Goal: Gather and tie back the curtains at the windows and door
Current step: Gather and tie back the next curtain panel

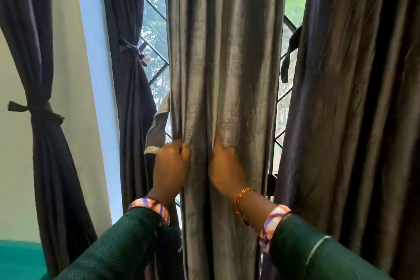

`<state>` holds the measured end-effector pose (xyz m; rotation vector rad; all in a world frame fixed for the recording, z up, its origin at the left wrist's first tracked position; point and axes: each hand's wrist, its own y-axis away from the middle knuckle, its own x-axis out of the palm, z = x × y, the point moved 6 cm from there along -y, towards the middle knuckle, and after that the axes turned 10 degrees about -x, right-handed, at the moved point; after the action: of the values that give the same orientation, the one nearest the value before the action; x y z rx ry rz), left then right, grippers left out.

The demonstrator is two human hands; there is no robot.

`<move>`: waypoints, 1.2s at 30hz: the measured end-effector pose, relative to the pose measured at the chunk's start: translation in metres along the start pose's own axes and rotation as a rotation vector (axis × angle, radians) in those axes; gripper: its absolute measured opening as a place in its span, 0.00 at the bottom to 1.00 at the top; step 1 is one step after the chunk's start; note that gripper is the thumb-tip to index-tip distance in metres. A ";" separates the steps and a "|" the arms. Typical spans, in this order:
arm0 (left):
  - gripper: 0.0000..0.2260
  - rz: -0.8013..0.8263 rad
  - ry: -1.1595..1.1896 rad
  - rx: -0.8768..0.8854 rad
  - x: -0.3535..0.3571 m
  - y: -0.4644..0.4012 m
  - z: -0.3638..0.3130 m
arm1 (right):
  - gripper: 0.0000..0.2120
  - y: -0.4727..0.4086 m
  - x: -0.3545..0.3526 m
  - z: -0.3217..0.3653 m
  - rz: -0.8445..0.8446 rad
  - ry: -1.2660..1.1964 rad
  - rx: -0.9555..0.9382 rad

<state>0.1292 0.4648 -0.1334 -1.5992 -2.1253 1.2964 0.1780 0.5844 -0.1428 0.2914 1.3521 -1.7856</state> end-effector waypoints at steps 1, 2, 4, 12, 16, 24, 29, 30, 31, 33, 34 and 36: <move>0.13 -0.002 0.015 -0.007 -0.001 0.004 0.001 | 0.37 0.002 0.006 0.001 0.026 0.011 0.001; 0.14 -0.005 0.032 -0.030 -0.001 0.010 0.001 | 0.37 0.004 0.012 0.000 0.045 0.013 0.001; 0.14 -0.007 0.072 -0.053 0.001 0.019 -0.003 | 0.36 0.010 0.025 -0.001 0.043 -0.007 -0.018; 0.20 0.115 0.150 -0.016 0.019 0.037 -0.033 | 0.17 0.025 0.039 -0.020 0.047 -0.273 0.110; 0.17 0.067 0.070 -0.024 0.023 0.030 -0.032 | 0.18 0.027 0.028 -0.022 0.229 -0.072 0.022; 0.12 0.016 -0.089 -0.130 0.005 0.002 0.008 | 0.34 0.013 -0.039 -0.063 -0.116 0.036 0.133; 0.10 0.021 -0.132 -0.143 -0.001 0.000 0.018 | 0.32 -0.001 -0.043 -0.093 -0.111 0.065 0.376; 0.10 0.018 -0.139 -0.141 -0.001 0.000 0.019 | 0.35 -0.005 -0.041 -0.098 -0.132 0.024 0.404; 0.09 0.017 -0.148 -0.136 0.000 0.000 0.019 | 0.37 -0.009 -0.039 -0.102 -0.156 -0.046 0.433; 0.09 0.021 -0.164 -0.128 0.003 0.000 0.019 | 0.34 -0.017 -0.034 -0.104 -0.195 -0.185 0.471; 0.09 0.025 -0.168 -0.124 0.004 0.001 0.019 | 0.29 -0.019 -0.032 -0.102 -0.198 -0.201 0.460; 0.09 0.027 -0.169 -0.117 0.007 0.001 0.018 | 0.20 -0.019 -0.027 -0.089 -0.162 -0.135 0.390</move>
<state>0.1158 0.4615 -0.1475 -1.6199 -2.3268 1.3853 0.1536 0.6762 -0.1474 0.2690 0.9488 -2.1631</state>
